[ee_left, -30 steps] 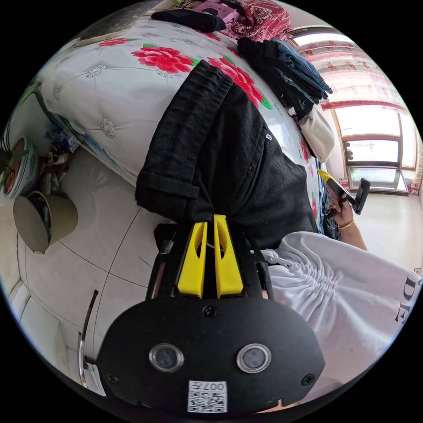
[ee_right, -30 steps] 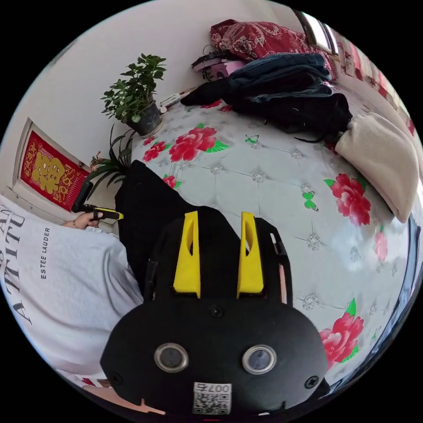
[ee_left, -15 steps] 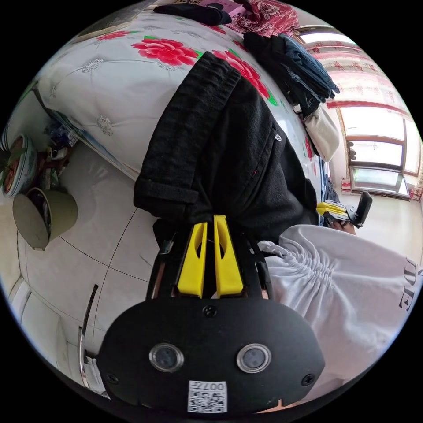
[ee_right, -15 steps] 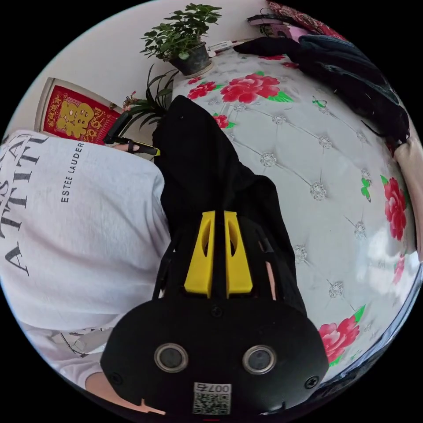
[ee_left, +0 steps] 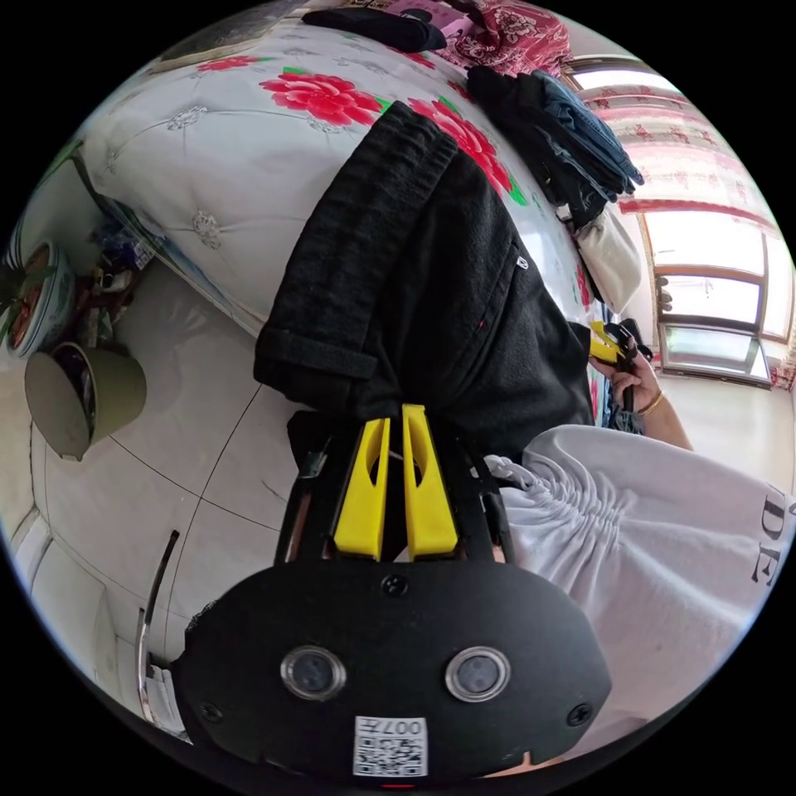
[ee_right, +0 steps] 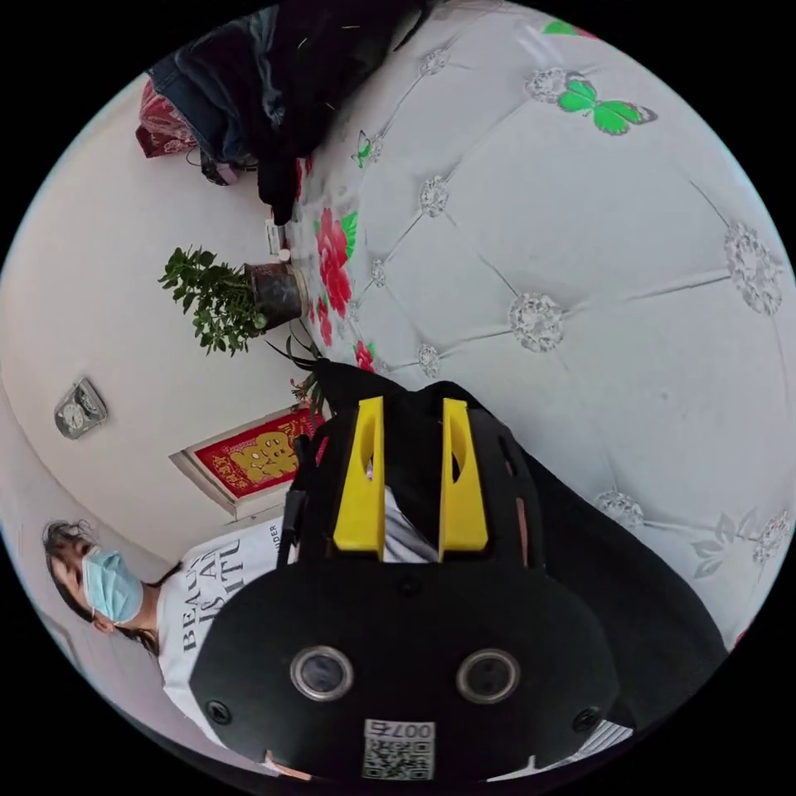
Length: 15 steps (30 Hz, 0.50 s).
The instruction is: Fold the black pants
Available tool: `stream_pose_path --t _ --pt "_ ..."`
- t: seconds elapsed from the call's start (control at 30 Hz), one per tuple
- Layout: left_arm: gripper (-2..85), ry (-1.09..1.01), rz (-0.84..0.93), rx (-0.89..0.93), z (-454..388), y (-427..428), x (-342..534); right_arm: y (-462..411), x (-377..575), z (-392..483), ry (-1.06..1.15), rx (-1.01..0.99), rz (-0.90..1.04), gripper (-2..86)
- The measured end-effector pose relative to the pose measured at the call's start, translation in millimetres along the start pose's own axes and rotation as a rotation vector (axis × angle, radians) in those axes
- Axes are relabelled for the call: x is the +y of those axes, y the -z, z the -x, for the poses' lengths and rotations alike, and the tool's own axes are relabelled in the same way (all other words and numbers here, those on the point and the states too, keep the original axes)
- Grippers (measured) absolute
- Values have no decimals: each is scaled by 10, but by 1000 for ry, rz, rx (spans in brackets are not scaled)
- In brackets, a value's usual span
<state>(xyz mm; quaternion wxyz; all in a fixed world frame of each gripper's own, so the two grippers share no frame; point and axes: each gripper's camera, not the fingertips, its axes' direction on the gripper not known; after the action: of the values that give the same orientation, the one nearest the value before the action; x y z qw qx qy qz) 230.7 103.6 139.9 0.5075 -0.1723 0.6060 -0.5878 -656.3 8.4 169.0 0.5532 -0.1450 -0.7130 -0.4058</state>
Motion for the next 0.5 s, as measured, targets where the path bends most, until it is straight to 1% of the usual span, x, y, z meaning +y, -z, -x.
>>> stream_pose_path --t 0.07,0.1,0.13,0.2,0.27,0.3,0.37,0.43,0.47,0.5 --pt "-3 11 2 0 1 -6 12 -182 -132 68 -7 30 96 24" --pt "-3 24 10 -9 -14 -3 9 -300 -199 147 2 93 147 16" --pt "-4 26 22 -32 -58 5 -3 -315 -249 237 21 159 144 10" --pt "-5 2 36 -76 -147 25 -35 -117 -308 342 52 173 64 5" --pt "-5 -24 38 -95 -203 69 -74 97 -356 338 54 92 40 1" --pt "-6 -45 13 -76 -226 137 -104 197 -369 338 60 58 25 0" --pt "-6 -90 -77 -34 -287 301 -183 326 -374 379 65 62 -37 0" --pt "-6 -137 -178 3 -405 480 -451 570 -374 431 58 25 -198 3" --pt "-6 -144 -184 11 -433 488 -552 625 -367 459 60 29 -250 4" --pt "-5 -156 -186 24 -479 465 -767 699 -345 542 75 68 -341 6"
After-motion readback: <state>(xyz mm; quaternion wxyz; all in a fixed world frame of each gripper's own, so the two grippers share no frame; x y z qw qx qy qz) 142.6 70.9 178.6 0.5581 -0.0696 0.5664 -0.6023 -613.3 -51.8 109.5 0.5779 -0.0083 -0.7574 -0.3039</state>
